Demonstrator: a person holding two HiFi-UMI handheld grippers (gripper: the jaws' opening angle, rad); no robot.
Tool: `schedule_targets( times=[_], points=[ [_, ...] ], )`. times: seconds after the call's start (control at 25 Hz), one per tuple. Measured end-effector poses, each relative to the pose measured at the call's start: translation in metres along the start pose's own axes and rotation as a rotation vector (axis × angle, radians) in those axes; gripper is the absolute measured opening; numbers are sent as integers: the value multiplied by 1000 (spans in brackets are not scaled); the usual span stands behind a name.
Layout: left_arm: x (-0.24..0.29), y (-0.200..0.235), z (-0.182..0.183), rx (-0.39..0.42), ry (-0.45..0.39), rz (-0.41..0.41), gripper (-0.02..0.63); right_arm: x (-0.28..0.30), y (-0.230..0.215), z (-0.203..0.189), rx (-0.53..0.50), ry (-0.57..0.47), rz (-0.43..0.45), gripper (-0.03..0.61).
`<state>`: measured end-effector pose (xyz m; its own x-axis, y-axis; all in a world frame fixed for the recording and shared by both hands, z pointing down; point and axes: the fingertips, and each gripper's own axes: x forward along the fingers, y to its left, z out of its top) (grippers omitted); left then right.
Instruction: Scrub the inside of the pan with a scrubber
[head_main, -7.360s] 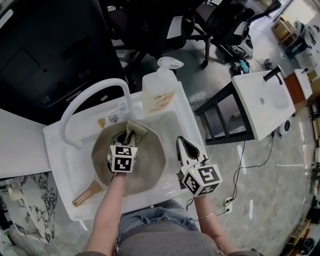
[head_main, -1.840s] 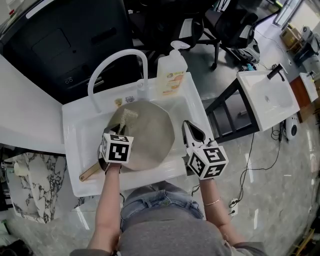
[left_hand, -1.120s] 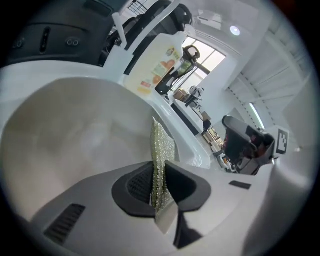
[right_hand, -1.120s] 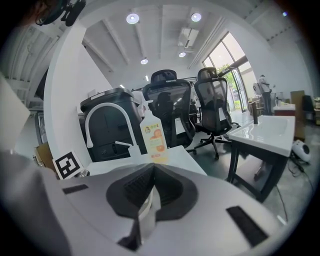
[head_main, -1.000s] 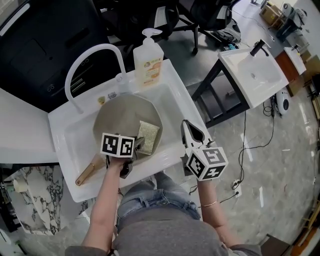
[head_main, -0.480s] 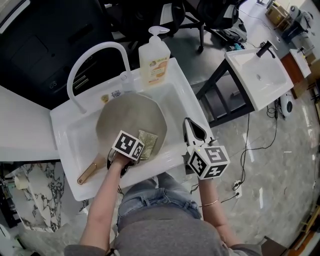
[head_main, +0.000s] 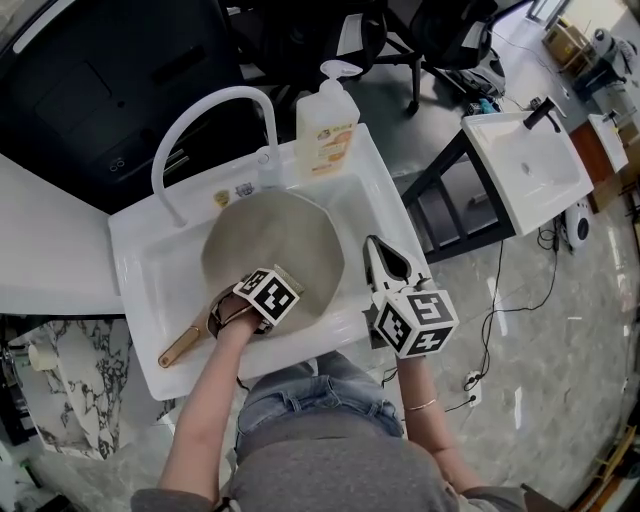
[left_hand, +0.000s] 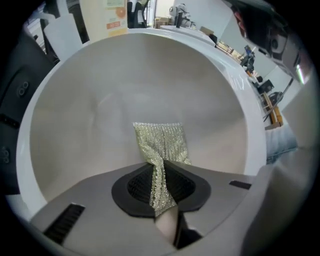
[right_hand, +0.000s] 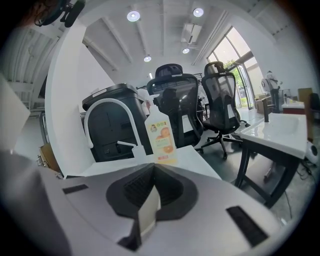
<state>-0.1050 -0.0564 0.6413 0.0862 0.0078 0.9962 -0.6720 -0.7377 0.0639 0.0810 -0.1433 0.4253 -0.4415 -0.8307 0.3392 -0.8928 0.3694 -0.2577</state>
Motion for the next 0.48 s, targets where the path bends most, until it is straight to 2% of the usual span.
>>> schedule_targets(
  times=[0.16, 0.48],
  points=[
    [2, 17, -8, 58, 52, 74, 66, 5, 4, 1, -5, 1, 9, 11],
    [-8, 60, -18, 120, 80, 243, 67, 10, 6, -1, -8, 15, 15, 11]
  ],
)
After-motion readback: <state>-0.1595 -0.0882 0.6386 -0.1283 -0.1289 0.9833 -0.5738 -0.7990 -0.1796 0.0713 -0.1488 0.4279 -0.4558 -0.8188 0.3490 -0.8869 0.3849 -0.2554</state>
